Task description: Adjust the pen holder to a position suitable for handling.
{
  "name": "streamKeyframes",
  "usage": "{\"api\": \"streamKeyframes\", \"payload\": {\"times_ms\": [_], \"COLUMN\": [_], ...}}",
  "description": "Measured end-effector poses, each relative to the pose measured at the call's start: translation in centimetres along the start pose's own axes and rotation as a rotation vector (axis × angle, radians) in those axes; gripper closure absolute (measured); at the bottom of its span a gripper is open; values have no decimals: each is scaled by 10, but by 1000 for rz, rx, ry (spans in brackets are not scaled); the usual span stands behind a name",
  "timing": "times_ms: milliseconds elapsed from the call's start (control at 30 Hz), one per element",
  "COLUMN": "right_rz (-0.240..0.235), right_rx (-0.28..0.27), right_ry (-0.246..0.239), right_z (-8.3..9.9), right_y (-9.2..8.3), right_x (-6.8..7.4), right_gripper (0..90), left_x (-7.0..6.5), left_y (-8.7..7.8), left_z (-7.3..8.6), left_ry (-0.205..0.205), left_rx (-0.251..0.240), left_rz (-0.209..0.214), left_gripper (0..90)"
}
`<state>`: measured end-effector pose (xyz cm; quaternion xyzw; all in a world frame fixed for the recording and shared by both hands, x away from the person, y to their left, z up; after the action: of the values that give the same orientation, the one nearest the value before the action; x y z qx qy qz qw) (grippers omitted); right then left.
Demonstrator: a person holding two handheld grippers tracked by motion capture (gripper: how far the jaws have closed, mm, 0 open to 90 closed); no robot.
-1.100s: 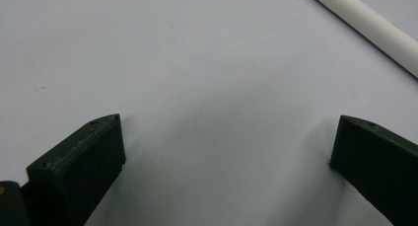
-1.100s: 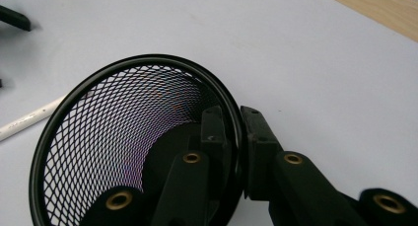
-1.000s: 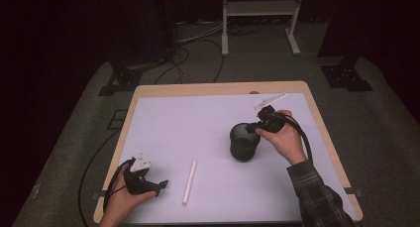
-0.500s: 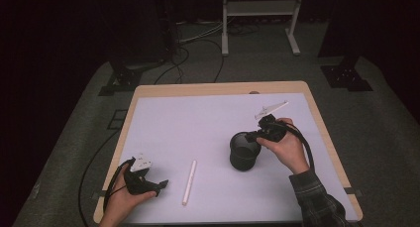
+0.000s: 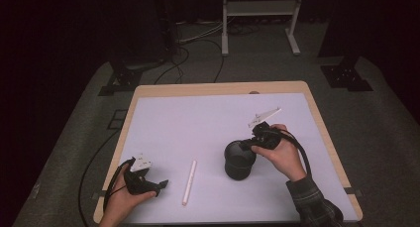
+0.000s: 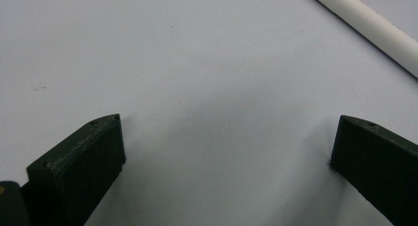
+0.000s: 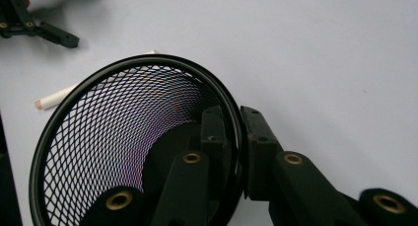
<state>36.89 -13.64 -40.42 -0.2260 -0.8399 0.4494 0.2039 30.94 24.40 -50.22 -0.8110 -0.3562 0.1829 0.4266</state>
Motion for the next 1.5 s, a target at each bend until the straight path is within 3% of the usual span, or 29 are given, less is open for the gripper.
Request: {"api": "streamKeyframes", "payload": {"times_ms": [333, 667, 1100, 1167, 1233, 1500], "right_rz": [-35, -53, -36, -1, 5, -15], "right_rx": [23, 41, 56, 62, 66, 60], "right_ry": [-40, -57, -46, -51, -51, -64], "right_z": [-8, -11, -9, -9, -9, -10], "right_y": [13, 23, 30, 30, 30, 30], "right_x": [15, 21, 17, 16, 16, 20], "right_gripper": [808, 807, 804, 799, 799, 764], "left_x": [0, 0, 0, 0, 0, 0], "left_y": [0, 0, 0, 0, 0, 0], "left_z": [0, 0, 0, 0, 0, 0], "left_ry": [2, 0, 2, 3, 3, 0], "left_rx": [-1, -1, 0, 0, -1, -1], "left_rz": [-1, 1, -1, -1, -1, 0], "left_gripper": [0, 0, 0, 0, 0, 0]}}
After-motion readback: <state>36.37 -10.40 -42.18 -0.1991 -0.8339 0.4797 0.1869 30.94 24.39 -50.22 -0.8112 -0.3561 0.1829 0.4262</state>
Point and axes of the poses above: each handheld gripper's, and its own axes: y roughly forward along the jaws, z roughly out of its underside, x roughly to its left, the point moved 3 cm from there along y, roughly forward along the jaws, and after that the axes turned 11 degrees about x, right-handed, at the moved point
